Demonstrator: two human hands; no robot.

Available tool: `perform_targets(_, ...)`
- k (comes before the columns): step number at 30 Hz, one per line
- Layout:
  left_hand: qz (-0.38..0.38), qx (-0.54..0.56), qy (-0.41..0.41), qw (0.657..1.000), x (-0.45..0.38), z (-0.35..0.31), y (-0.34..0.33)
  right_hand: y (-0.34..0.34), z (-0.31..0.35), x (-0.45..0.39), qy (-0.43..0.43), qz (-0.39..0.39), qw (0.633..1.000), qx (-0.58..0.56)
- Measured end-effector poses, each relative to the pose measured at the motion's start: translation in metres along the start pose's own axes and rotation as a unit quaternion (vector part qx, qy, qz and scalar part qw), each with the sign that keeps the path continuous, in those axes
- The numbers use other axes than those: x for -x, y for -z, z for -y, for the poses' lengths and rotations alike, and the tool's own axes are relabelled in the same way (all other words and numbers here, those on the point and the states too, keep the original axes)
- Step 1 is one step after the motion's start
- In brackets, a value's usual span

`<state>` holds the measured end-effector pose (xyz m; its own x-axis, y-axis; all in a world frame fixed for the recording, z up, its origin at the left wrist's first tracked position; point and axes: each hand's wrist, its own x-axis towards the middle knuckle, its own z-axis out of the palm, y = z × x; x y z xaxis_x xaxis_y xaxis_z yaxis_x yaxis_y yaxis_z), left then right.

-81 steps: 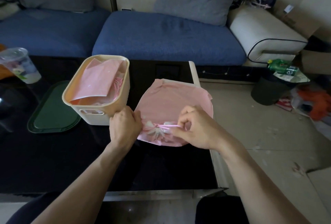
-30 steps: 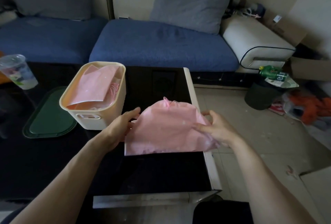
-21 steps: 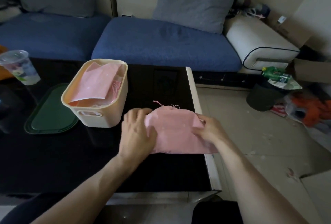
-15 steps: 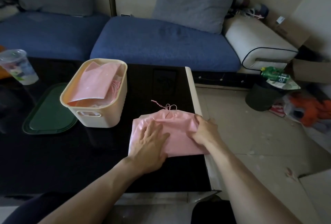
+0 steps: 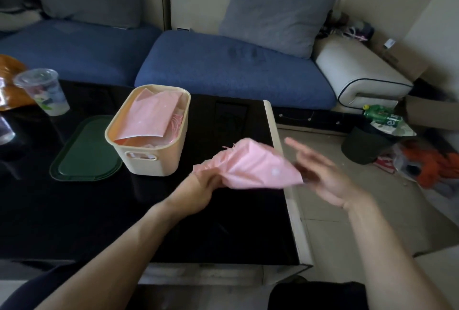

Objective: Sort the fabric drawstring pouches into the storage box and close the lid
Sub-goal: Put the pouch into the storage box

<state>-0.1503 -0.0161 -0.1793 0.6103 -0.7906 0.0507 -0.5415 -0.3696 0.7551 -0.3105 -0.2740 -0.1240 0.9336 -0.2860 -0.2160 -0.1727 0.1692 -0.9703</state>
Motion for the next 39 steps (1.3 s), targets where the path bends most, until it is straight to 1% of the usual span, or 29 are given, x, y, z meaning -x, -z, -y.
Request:
perform_targets(1, -0.005, 0.06, 0.027, 0.998, 0.001, -0.004, 0.014, 0.0, 0.004, 0.001, 0.04, 0.009, 0.996, -0.082)
perform_targets(2, -0.014, 0.091, 0.042, 0.995, 0.002, -0.006, 0.027, -0.003, 0.006, 0.0, 0.073, 0.006, 0.991, -0.112)
perform_targets(4, -0.039, 0.093, 0.048, 0.994, 0.008, -0.009, 0.048, -0.015, 0.007, -0.008, 0.103, -0.024, 0.993, -0.049)
perform_targets(5, -0.044, 0.101, 0.056, 0.992, 0.011, -0.009, 0.055, -0.024, 0.006, -0.013, 0.097, -0.032, 0.995, 0.002)
perform_targets(6, -0.045, 0.131, 0.064, 0.988, 0.014, -0.012, 0.059, -0.035, 0.004, -0.018, 0.088, -0.02, 0.995, 0.033)
perform_targets(8, -0.035, 0.206, 0.087, 0.974, 0.019, -0.014, 0.066, -0.062, 0.004, -0.028, 0.065, 0.019, 0.997, 0.037)
perform_targets(9, -0.031, 0.238, 0.092, 0.966, 0.023, -0.016, 0.07, -0.078, 0.007, -0.033, 0.058, 0.022, 0.998, 0.028)
perform_targets(10, -0.034, 0.265, 0.095, 0.959, 0.025, -0.017, 0.073, -0.092, 0.011, -0.037, 0.06, 0.007, 0.998, 0.025)
perform_targets(12, -0.066, 0.291, 0.099, 0.949, 0.03, -0.021, 0.086, -0.117, 0.026, -0.048, 0.089, -0.037, 0.994, 0.046)
perform_targets(14, -0.134, 0.265, 0.11, 0.948, 0.036, -0.024, 0.103, -0.139, 0.046, -0.061, 0.117, -0.065, 0.988, 0.071)
perform_targets(16, -0.232, 0.246, 0.101, 0.936, 0.04, -0.029, 0.12, -0.154, 0.07, -0.075, 0.143, -0.095, 0.98, 0.105)
perform_targets(17, -0.304, 0.22, 0.079, 0.924, 0.043, -0.027, 0.129, -0.162, 0.083, -0.083, 0.16, -0.113, 0.974, 0.114)
perform_targets(19, -0.452, 0.132, 0.042, 0.881, 0.047, -0.025, 0.146, -0.176, 0.108, -0.098, 0.201, -0.137, 0.962, 0.124)
perform_targets(20, -0.496, 0.082, 0.038, 0.863, 0.047, -0.023, 0.153, -0.183, 0.119, -0.107, 0.22, -0.146, 0.955, 0.135)
perform_targets(21, -0.514, 0.039, 0.043, 0.856, 0.045, -0.022, 0.159, -0.19, 0.128, -0.114, 0.237, -0.153, 0.948, 0.146)
perform_targets(23, -0.496, -0.029, 0.063, 0.866, 0.037, -0.024, 0.165, -0.204, 0.143, -0.131, 0.255, -0.156, 0.942, 0.154)
perform_targets(25, -0.453, -0.069, 0.076, 0.885, 0.027, -0.025, 0.164, -0.217, 0.148, -0.148, 0.238, -0.141, 0.945, 0.175)
perform_targets(28, -0.365, -0.06, 0.081, 0.926, 0.011, -0.019, 0.157, -0.229, 0.135, -0.171, 0.159, -0.094, 0.96, 0.211)
perform_targets(30, -0.303, -0.05, 0.095, 0.947, 0.003, -0.009, 0.152, -0.232, 0.119, -0.184, 0.118, -0.083, 0.966, 0.212)
perform_targets(33, -0.24, -0.078, 0.114, 0.961, -0.013, 0.006, 0.145, -0.23, 0.097, -0.202, 0.094, -0.089, 0.976, 0.176)
perform_targets(35, -0.189, -0.058, 0.161, 0.967, -0.026, 0.014, 0.141, -0.229, 0.083, -0.214, 0.077, -0.077, 0.982, 0.152)
perform_targets(36, -0.163, -0.042, 0.194, 0.967, -0.031, 0.017, 0.141, -0.229, 0.075, -0.221, 0.067, -0.069, 0.982, 0.163)
perform_targets(37, -0.139, -0.034, 0.223, 0.964, -0.034, 0.02, 0.14, -0.229, 0.069, -0.225, 0.063, -0.063, 0.976, 0.2)
perform_targets(38, -0.12, -0.034, 0.241, 0.962, -0.039, 0.024, 0.141, -0.229, 0.063, -0.232, 0.073, -0.063, 0.959, 0.265)
perform_targets(39, -0.104, -0.035, 0.253, 0.961, -0.042, 0.026, 0.141, -0.229, 0.057, -0.237, 0.102, -0.069, 0.931, 0.344)
